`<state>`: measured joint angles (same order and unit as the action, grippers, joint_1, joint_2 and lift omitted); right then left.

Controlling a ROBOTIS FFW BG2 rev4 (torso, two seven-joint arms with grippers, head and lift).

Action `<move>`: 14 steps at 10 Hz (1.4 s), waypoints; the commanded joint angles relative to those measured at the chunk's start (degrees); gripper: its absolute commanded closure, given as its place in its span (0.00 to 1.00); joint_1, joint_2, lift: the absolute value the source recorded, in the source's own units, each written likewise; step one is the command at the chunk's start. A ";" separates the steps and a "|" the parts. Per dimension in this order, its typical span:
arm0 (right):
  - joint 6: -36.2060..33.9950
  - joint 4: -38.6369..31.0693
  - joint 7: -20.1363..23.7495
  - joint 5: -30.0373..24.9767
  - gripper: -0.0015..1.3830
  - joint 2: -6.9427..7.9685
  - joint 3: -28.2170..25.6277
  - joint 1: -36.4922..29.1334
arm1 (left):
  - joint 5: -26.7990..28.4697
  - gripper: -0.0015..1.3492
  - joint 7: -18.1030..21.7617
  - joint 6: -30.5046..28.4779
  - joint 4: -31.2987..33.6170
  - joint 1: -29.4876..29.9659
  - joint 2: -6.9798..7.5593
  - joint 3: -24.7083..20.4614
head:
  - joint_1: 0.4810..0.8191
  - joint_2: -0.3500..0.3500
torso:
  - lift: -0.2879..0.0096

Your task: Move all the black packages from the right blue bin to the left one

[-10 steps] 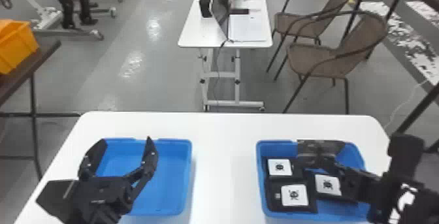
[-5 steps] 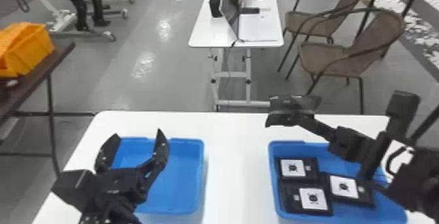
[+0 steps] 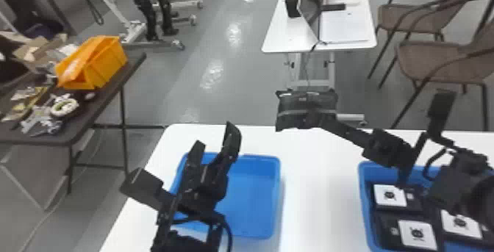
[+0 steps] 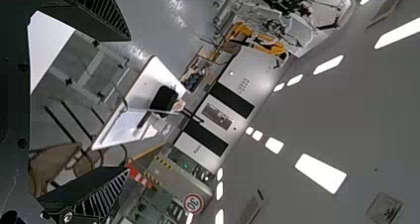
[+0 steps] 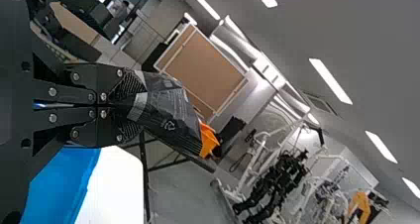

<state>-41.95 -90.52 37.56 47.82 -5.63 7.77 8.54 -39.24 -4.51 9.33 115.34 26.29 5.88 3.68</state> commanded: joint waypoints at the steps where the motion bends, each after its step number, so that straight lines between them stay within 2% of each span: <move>1: 1.00 2.80 1.47 2.02 0.93 -0.26 2.61 1.92 | -12.09 0.06 1.69 1.74 -2.05 -2.74 2.47 3.44 | 0.63 0.92 | 0.83; 2: 1.44 5.00 2.96 3.34 0.93 -0.26 4.10 3.15 | -16.92 0.06 3.28 2.44 -3.02 -4.14 3.96 5.55 | 0.63 0.91 | 0.83; 3: 1.96 7.46 4.10 5.36 0.93 -0.26 5.77 4.02 | -19.38 0.06 4.86 2.27 -3.72 -5.46 4.67 6.69 | 0.63 0.90 | 0.83; 4: 2.31 9.31 4.81 7.29 0.93 -0.18 6.91 4.55 | -20.44 0.06 6.26 0.95 -3.99 -6.34 4.67 6.69 | 0.63 0.90 | 0.83; 7: 2.49 10.10 4.81 7.47 0.93 -0.26 7.44 4.99 | -20.97 0.07 8.11 -2.65 -3.63 -7.57 4.58 6.34 | 0.63 0.89 | 0.83; 8: 2.49 10.45 4.89 7.82 0.93 -0.26 7.79 5.08 | -20.53 0.16 9.08 -6.52 -3.55 -8.18 4.58 5.29 | 0.63 0.88 | 0.83; 9: 2.49 10.71 5.07 7.91 0.93 -0.35 7.88 5.17 | -20.44 0.30 9.96 -11.27 -3.28 -8.80 4.58 3.79 | 0.63 0.87 | 0.83; 10: 2.49 10.80 5.16 7.91 0.93 -0.35 7.88 5.17 | -19.74 0.60 8.72 -16.72 -1.61 -8.54 4.23 1.60 | 0.63 0.86 | 0.83; 11: 2.49 10.80 5.16 7.91 0.93 -0.44 7.88 5.17 | -17.19 0.87 4.95 -18.65 0.85 -7.31 3.35 0.19 | 0.63 0.85 | 0.83; 12: 2.49 10.80 5.16 7.91 0.93 -0.44 7.88 5.08 | -14.73 0.91 2.84 -16.80 2.17 -5.81 1.94 -0.07 | 0.63 0.85 | 0.83; 13: 2.49 10.71 5.16 7.82 0.93 -0.44 7.88 4.99 | -12.88 0.91 2.84 -14.78 2.17 -5.20 0.62 -0.43 | 0.63 0.87 | 0.83; 14: 2.49 10.62 5.16 7.20 0.92 -0.44 7.88 4.90 | -12.26 0.91 2.84 -13.55 2.25 -4.84 0.18 -0.43 | 0.63 0.88 | 0.83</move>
<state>-39.46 -79.85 42.74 55.29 -6.06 15.64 13.51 -52.03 -1.69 -5.01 117.52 21.19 6.44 3.30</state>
